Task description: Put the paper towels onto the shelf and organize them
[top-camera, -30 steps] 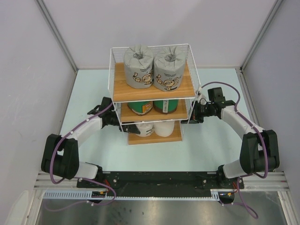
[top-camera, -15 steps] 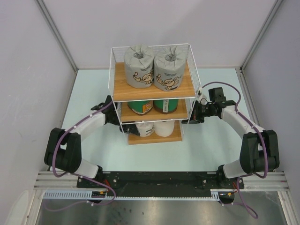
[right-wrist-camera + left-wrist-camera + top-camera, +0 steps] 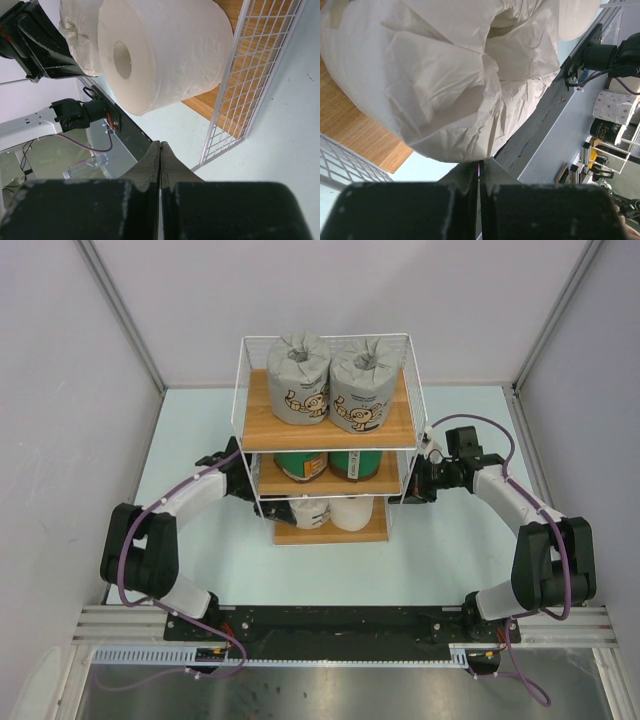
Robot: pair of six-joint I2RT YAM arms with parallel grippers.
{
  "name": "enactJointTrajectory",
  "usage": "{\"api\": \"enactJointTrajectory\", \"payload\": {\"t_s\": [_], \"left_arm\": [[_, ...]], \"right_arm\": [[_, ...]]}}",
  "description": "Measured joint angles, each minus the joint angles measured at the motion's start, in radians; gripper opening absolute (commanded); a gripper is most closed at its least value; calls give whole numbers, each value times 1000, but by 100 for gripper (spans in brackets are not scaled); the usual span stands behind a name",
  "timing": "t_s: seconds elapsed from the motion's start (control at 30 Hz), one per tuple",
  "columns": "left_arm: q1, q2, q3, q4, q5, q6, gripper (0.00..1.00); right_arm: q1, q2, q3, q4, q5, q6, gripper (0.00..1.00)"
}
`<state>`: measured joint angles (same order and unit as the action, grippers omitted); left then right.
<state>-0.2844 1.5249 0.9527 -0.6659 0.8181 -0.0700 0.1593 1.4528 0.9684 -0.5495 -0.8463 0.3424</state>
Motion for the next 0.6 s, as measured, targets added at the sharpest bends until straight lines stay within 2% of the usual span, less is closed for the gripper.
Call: {"api": "enactJointTrajectory", "payload": {"t_s": [0.6], "left_arm": [[0,-5,26,-54,-59,26,0]], "right_arm": [[0,2,0,0,-1,-4,0]]}}
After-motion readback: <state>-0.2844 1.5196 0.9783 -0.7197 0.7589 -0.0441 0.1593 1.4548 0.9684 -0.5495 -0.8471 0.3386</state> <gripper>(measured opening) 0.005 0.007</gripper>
